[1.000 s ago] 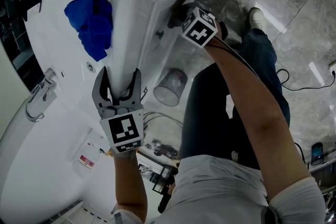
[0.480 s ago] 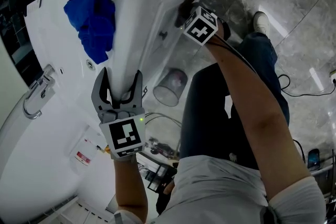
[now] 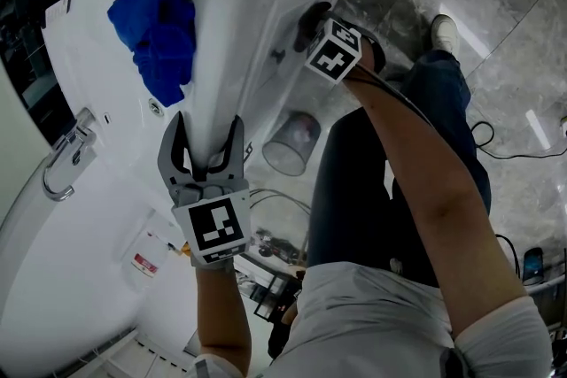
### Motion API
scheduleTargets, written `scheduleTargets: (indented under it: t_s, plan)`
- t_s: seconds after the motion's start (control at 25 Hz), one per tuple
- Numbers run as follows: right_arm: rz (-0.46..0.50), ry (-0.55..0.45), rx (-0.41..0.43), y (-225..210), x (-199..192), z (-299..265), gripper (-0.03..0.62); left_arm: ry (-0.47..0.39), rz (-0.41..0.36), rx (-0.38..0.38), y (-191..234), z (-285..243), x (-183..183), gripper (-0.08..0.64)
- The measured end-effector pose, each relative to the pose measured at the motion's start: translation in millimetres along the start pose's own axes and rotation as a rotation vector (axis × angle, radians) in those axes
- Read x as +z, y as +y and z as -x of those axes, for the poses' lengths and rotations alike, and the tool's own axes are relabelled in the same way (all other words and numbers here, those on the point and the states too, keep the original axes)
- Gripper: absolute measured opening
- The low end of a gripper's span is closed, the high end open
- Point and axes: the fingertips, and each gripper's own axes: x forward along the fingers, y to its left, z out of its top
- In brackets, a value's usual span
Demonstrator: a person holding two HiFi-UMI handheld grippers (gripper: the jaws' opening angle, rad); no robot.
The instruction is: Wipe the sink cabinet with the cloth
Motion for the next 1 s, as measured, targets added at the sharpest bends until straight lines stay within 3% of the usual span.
scheduleTargets:
  t_s: [0.16,0.32,0.8,1.0]
  plan:
    - [0.011,-0.013,0.022,9,4,6,0.071,-0.004,-0.004,0.001,0,0,1,0.311]
    - [0.025,-0.088,0.033,21,28,24,0.071,-0.001,-0.002,0.005,0,0,0,0.311]
    - [0.159,-0.186,-0.030,49,83,78,0.071,0.000,-0.004,0.001,0,-1,1,0.311]
    - [0.155,-0.211,-0.044,61,98,98,0.071,0.001,-0.004,0.000,0,-2,0,0.311]
